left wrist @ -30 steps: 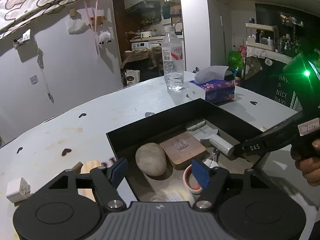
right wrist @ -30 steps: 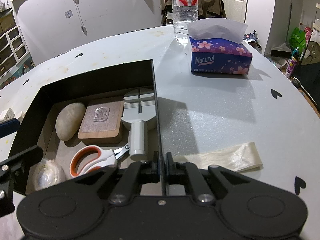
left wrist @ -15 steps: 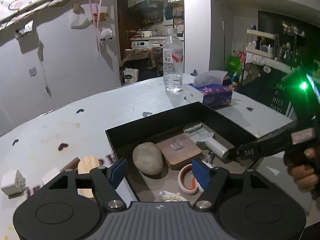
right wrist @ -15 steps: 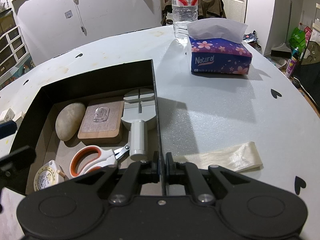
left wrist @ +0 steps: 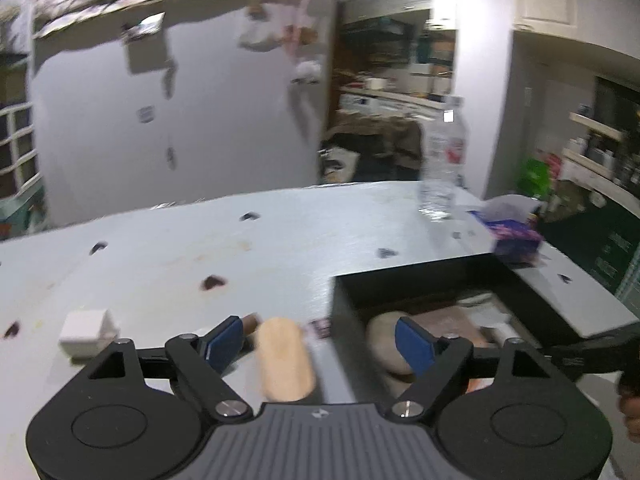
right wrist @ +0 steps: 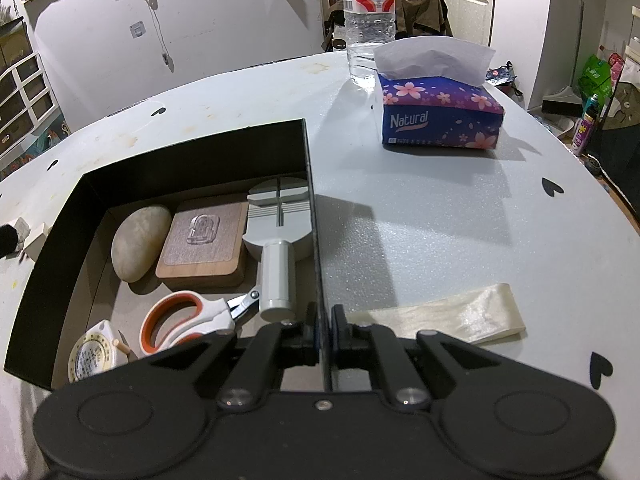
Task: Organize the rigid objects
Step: 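Move the left gripper to the wooden brush and grasp it, then carry the wooden brush into the box and open the left gripper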
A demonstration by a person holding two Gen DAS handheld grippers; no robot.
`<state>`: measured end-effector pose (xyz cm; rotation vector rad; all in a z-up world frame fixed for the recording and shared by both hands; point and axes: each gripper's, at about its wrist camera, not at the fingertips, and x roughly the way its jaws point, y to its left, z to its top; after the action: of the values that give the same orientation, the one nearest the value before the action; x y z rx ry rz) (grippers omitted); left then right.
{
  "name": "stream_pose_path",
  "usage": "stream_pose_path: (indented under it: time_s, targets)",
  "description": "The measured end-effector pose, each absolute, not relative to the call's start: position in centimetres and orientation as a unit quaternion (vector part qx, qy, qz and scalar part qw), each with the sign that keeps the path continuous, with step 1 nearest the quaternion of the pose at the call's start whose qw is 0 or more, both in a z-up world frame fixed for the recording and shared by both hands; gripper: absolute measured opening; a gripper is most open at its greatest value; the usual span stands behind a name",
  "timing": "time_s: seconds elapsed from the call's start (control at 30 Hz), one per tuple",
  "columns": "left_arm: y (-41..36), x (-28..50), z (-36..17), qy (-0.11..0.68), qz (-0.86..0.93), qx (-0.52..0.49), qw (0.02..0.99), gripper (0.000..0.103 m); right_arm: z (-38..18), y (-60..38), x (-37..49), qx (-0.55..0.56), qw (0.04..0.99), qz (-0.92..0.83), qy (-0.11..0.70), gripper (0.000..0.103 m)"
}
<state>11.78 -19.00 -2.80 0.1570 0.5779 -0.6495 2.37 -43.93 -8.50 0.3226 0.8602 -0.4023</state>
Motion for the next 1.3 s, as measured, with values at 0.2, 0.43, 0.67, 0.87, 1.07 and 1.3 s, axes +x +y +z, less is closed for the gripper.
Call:
stream_pose_path:
  time_s: [0.2, 0.43, 0.67, 0.87, 1.07, 1.3]
  targets:
    - [-17.4, 14.2, -5.0, 0.321, -0.273, 0.055, 0.905, 0.068, -8.5, -43.9, 2.3, 0.155, 0.877, -0.193, 0.412, 0.008]
    - [-18.1, 15.5, -7.4, 0.347, -0.284, 0.059, 0.892, 0.061, -8.5, -43.9, 2.3, 0.156, 0.877, -0.192, 0.412, 0.008]
    - [-19.2, 16.1, -8.7, 0.358, -0.298, 0.069, 0.882, 0.049, -8.5, -43.9, 2.4, 0.155, 0.877, -0.192, 0.412, 0.008]
    - [-18.2, 15.1, -8.6, 0.360, -0.296, 0.089, 0.880, 0.041, -8.5, -43.9, 2.4, 0.156, 0.877, -0.192, 0.411, 0.008]
    - [-15.8, 12.6, -8.5, 0.366, -0.307, 0.115, 0.871, 0.040, -8.4, -43.8, 2.5, 0.152, 0.878, -0.191, 0.412, 0.008]
    - [-17.1, 13.0, -8.3, 0.355, -0.282, 0.120, 0.883, 0.041, -8.5, -43.9, 2.4, 0.155, 0.878, -0.191, 0.411, 0.008]
